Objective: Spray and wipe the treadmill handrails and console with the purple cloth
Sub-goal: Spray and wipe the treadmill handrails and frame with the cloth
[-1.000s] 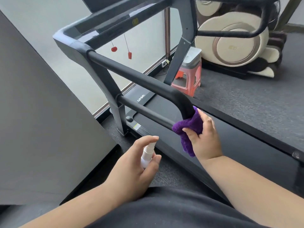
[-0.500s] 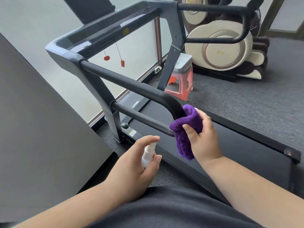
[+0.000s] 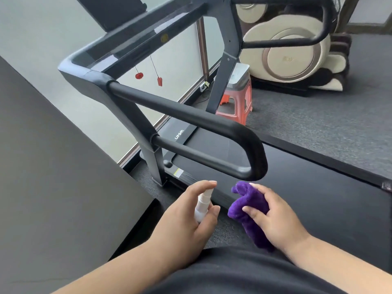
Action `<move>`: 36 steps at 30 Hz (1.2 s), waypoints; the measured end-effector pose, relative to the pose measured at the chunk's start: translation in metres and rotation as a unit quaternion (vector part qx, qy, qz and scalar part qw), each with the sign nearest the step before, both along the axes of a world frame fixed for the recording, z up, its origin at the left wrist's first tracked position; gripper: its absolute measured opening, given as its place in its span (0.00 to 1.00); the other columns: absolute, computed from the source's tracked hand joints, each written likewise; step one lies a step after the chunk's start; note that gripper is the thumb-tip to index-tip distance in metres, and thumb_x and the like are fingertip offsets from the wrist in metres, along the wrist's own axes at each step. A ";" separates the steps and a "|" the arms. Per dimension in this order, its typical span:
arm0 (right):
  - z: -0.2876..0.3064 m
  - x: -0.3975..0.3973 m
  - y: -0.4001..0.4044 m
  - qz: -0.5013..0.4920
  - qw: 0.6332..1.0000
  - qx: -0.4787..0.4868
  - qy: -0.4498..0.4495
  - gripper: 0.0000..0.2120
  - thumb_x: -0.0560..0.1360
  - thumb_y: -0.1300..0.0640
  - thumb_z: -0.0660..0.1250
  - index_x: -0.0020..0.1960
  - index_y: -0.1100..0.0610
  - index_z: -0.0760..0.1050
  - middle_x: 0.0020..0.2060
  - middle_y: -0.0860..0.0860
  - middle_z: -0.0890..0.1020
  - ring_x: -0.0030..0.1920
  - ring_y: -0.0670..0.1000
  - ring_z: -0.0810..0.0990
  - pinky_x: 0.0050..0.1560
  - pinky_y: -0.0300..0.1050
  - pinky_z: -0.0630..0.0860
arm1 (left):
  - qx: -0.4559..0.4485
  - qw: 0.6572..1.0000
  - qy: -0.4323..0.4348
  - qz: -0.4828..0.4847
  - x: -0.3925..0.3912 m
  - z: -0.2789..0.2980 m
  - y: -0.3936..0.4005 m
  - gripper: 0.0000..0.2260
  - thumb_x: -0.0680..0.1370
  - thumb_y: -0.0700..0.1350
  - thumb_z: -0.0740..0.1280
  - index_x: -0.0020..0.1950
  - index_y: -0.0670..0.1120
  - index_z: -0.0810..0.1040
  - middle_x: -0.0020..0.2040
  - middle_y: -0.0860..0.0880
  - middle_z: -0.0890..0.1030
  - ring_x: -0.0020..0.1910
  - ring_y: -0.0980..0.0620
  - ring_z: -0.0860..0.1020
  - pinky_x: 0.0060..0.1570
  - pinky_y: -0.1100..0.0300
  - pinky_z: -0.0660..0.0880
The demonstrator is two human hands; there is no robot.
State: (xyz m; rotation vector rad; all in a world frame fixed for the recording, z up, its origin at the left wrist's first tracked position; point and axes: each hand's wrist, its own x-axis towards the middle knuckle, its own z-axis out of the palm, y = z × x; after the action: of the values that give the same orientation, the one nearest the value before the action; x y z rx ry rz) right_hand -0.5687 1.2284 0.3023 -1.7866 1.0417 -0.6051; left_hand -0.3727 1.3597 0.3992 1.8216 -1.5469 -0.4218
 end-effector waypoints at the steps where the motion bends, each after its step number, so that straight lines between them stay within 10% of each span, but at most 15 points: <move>1: 0.007 0.007 0.000 0.031 0.999 -0.033 0.002 0.25 0.72 0.46 0.75 0.64 0.33 0.69 0.60 0.32 0.77 0.62 0.33 0.73 0.62 0.32 0.67 | 0.006 1.000 0.012 -0.002 0.007 -0.003 -0.002 0.19 0.76 0.59 0.63 0.63 0.75 0.62 0.45 0.60 0.79 0.39 0.56 0.78 0.40 0.60 0.74; 11: 0.026 0.127 0.012 0.145 0.980 -0.119 0.060 0.31 0.72 0.34 0.67 0.71 0.40 0.62 0.63 0.32 0.68 0.64 0.29 0.64 0.66 0.27 0.58 | 0.077 0.992 0.096 -0.037 0.119 -0.023 -0.032 0.24 0.73 0.57 0.73 0.60 0.75 0.64 0.49 0.65 0.80 0.47 0.61 0.80 0.44 0.71 0.73; 18: 0.024 0.200 0.013 0.125 0.973 -0.163 0.102 0.32 0.74 0.38 0.67 0.72 0.51 0.65 0.64 0.49 0.76 0.64 0.45 0.72 0.67 0.32 0.60 | 0.138 0.977 0.109 -0.121 0.202 -0.034 -0.056 0.24 0.68 0.65 0.70 0.59 0.75 0.63 0.48 0.70 0.78 0.44 0.64 0.79 0.41 0.74 0.70; 24: 0.024 0.218 0.021 0.039 0.970 -0.179 0.158 0.34 0.72 0.41 0.67 0.72 0.53 0.63 0.65 0.52 0.76 0.64 0.50 0.74 0.67 0.45 0.68 | 0.150 0.957 0.135 -0.210 0.221 -0.046 -0.090 0.24 0.71 0.56 0.70 0.58 0.75 0.64 0.46 0.63 0.80 0.41 0.57 0.81 0.44 0.56 0.79; 32: 0.069 0.194 -0.007 -0.080 0.854 -0.341 0.385 0.31 0.66 0.46 0.72 0.68 0.49 0.73 0.60 0.50 0.79 0.55 0.57 0.78 0.51 0.57 0.75 | 0.083 0.951 0.174 -0.242 0.192 -0.050 -0.133 0.23 0.75 0.51 0.69 0.61 0.72 0.64 0.53 0.69 0.78 0.47 0.64 0.79 0.42 0.73 0.71; 36: 0.072 0.172 -0.038 -0.122 0.839 -0.256 0.465 0.29 0.71 0.41 0.70 0.70 0.45 0.69 0.60 0.49 0.79 0.58 0.57 0.77 0.58 0.56 0.72 | 0.074 0.951 0.219 -0.204 0.180 -0.055 -0.141 0.22 0.76 0.50 0.69 0.60 0.73 0.65 0.51 0.63 0.81 0.43 0.58 0.81 0.38 0.71 0.74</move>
State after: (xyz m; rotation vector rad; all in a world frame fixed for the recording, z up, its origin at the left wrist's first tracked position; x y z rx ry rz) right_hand -0.3969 1.1900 0.3746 -2.5322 1.9162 -0.1085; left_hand -0.1931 1.2182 0.3441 1.3731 -1.5922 -1.0841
